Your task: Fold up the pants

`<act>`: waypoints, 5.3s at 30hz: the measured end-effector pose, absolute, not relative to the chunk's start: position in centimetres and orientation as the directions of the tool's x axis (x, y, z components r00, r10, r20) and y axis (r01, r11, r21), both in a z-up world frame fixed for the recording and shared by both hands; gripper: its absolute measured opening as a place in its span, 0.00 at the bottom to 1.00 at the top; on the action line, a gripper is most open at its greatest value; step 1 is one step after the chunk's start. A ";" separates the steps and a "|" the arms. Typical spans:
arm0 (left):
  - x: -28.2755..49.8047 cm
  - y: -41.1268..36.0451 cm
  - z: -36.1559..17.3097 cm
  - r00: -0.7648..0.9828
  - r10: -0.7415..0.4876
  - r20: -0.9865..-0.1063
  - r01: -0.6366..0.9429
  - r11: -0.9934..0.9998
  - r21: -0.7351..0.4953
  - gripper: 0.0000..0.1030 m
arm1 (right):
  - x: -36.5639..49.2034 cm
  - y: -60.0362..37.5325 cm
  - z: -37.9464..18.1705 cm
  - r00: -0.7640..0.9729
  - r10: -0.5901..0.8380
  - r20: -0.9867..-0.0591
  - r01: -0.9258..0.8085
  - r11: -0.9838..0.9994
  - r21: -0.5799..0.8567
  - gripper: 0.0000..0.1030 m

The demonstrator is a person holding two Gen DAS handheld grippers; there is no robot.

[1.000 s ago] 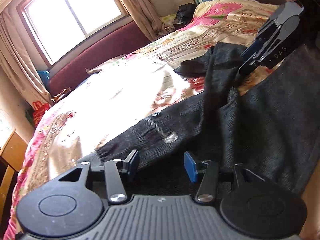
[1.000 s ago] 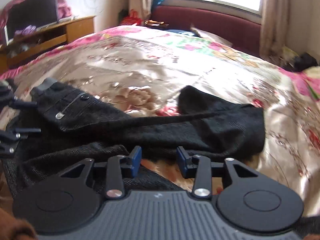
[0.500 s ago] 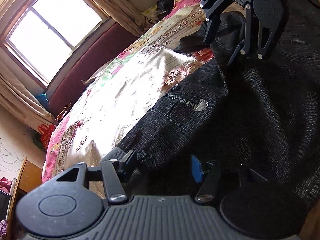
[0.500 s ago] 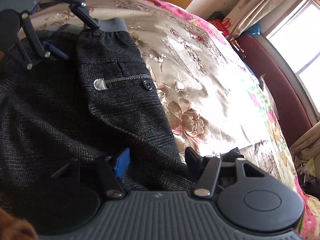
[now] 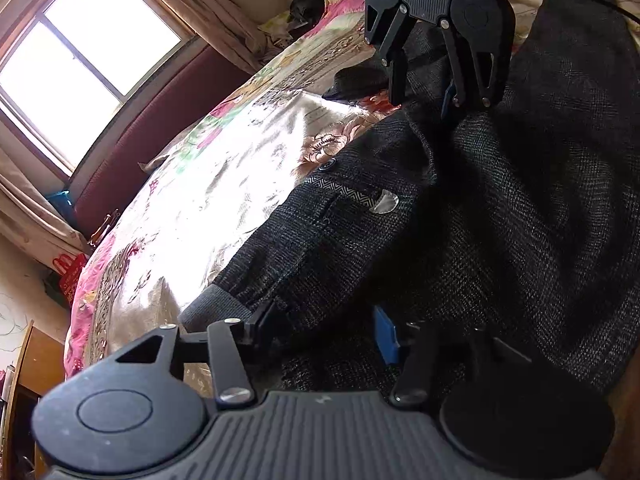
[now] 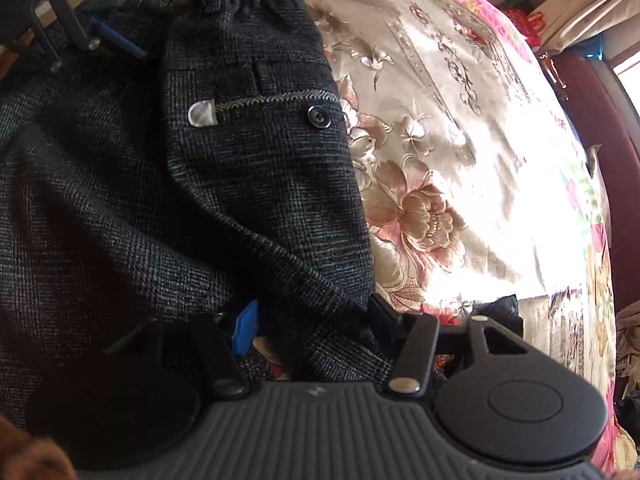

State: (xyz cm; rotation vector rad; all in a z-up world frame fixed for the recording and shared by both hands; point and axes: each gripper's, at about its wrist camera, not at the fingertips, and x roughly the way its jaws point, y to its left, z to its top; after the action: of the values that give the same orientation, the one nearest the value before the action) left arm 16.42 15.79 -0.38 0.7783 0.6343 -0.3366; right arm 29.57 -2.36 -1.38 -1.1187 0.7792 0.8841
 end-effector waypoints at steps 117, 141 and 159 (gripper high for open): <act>8.0 -10.3 2.3 0.593 -0.456 -0.664 0.736 0.640 0.219 0.52 | 7.8 -38.6 2.3 0.693 -0.321 -0.645 0.418 0.909 -0.003 0.35; 9.6 -11.8 3.0 0.619 -0.469 -0.630 0.725 0.651 0.227 0.53 | 20.2 -37.5 6.7 0.778 -0.157 -0.608 0.156 0.986 -0.055 0.03; 7.6 -15.1 -0.1 0.530 -0.444 -0.723 0.795 0.558 0.240 0.54 | 9.1 -53.6 -2.2 0.737 -0.208 -0.642 0.579 0.685 0.442 0.19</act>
State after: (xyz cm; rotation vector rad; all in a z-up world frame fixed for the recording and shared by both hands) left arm 7.62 -15.15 -0.08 0.6048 0.6546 -0.7951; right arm 9.07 -53.65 -2.21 0.6826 0.5924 -0.4713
